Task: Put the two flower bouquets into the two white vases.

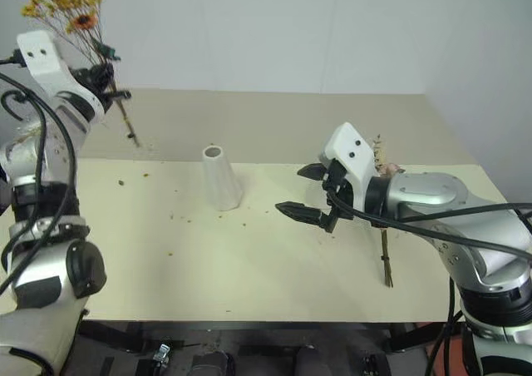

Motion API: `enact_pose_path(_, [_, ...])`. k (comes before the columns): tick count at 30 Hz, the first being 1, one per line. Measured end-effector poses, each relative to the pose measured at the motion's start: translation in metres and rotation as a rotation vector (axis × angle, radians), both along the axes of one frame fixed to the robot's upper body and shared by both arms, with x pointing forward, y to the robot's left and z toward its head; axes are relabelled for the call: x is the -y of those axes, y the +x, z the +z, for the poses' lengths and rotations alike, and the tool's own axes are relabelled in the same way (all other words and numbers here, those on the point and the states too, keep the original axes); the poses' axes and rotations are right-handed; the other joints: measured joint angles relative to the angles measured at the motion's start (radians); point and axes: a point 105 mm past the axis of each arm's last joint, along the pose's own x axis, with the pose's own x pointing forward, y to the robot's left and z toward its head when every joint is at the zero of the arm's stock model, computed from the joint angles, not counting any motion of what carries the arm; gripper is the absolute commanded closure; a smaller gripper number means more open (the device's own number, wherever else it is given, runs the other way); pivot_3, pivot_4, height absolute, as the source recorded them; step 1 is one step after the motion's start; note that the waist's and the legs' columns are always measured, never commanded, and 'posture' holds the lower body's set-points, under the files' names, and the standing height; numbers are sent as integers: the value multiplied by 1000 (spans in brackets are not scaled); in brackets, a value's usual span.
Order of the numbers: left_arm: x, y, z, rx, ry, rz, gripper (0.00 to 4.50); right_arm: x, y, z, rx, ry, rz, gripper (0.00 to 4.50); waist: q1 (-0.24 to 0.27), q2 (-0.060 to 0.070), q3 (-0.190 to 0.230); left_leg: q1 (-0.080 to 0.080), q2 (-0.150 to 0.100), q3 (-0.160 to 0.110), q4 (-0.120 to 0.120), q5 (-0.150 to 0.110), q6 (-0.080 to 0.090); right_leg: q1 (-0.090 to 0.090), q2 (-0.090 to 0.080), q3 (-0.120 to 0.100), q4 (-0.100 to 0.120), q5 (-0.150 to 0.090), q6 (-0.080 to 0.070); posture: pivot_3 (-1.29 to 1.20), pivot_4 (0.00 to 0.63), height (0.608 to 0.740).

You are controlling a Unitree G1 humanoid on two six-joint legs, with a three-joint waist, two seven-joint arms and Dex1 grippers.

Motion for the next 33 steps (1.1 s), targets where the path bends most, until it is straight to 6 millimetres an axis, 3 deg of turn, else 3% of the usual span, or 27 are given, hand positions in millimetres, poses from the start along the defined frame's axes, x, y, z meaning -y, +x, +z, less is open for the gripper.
enact_pose_path(2, [11, -3, 13, 123, -17, -126, 4489, 4, -1, -3, 4, 12, -28, 0, 3, 0, 0, 0, 0, 0, 0, 0, 0, 0, 0, 0, 0, 0, 0, 0, 150, 740])
enact_pose_path(6, [36, -8, 18, 291, -85, -396, 4489, 7, -5, -3, 29, 31, -60, 0, 8, 0, 0, -1, 0, 0, 0, 0, 0, 0, 0, 0, 0, 0, 0, 0, 150, 740])
enact_pose_path(13, [79, -11, -5, 366, -120, -765, 4489, 16, -12, -1, 72, 68, -141, 0, -4, 0, 0, 0, 0, 0, 0, 0, 0, 0, 0, 0, 1, 0, 0, 0, 150, 740])
enact_pose_path(18, [93, -7, -17, 323, -145, -843, 4489, 20, -18, -9, 52, 76, -182, 0, -14, 0, 0, -1, 0, 0, 0, 0, 0, 0, 0, 0, 1, 0, 0, 0, 150, 740])
enact_pose_path(25, [123, -11, -19, 288, 25, -932, 4489, 26, -27, -15, 45, 68, -213, 0, -20, 0, 0, 1, 0, 0, 0, 0, 0, 1, 1, 0, 1, -1, 3, 0, 150, 740])
enact_pose_path(33, [117, -18, -17, 308, 97, -959, 4489, 25, -27, -16, 38, 77, -222, 0, -23, 0, 0, 0, 0, 0, 0, 0, 0, 0, 1, 0, 1, -5, 8, 0, 150, 740])
